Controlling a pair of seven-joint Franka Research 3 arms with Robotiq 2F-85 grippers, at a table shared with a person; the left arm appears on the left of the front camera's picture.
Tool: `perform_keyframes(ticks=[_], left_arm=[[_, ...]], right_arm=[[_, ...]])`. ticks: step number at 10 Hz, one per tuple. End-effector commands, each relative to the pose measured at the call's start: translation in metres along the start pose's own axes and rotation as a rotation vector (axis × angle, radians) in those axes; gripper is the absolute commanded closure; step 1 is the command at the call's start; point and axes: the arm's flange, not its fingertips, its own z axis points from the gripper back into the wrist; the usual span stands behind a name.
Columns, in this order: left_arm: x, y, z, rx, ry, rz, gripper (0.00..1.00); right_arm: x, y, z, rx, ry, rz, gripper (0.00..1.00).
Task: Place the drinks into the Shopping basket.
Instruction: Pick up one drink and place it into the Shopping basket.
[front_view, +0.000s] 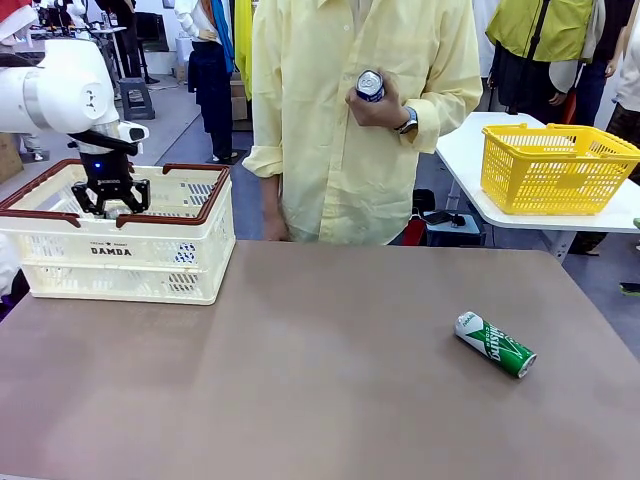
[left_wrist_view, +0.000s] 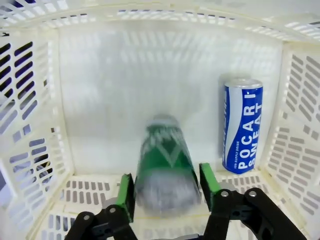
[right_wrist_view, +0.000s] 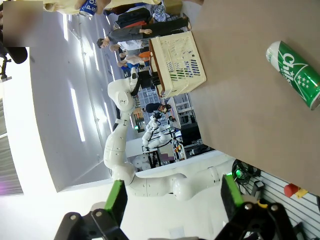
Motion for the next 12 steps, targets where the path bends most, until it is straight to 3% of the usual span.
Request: perform_keyframes(ticks=[1,5,7,9,10,11,12], left_arm=[[-0.003,0.008,0.014,-0.036,-0.008,-0.010,0.00],[-0.020,0.026,0.063,-0.099,-0.101,-0.022,0.00],[-0.066,0.064,0.146,-0.398,-0.132,-0.054,0.00],[-0.135,0.111,0.196,-0.675,-0.169,-0.216,0.00],[-0.168,0.144,0.211,-0.877,-0.119,-0.295,0.00],[-0.184,0.168,0.203,-0.967,-0.095,-0.118,0.00],[-0.195,0.184,0.178,-1.088,0.000,-0.183,0.00]], right_arm=[[-0.001,0.000,0.001,0.003,0.008,0.026,0.00],[-0.001,0.000,0.001,0.003,0.008,0.026,0.00],[-0.001,0.000,0.001,0.003,0.008,0.026,0.00],[-0.001,0.000,0.001,0.003,0.008,0.026,0.00],[-0.001,0.000,0.001,0.003,0.008,0.026,0.00],[-0.001,0.000,0.001,0.003,0.008,0.026,0.00],[-0.001,0.000,0.001,0.003,0.008,0.026,0.00]])
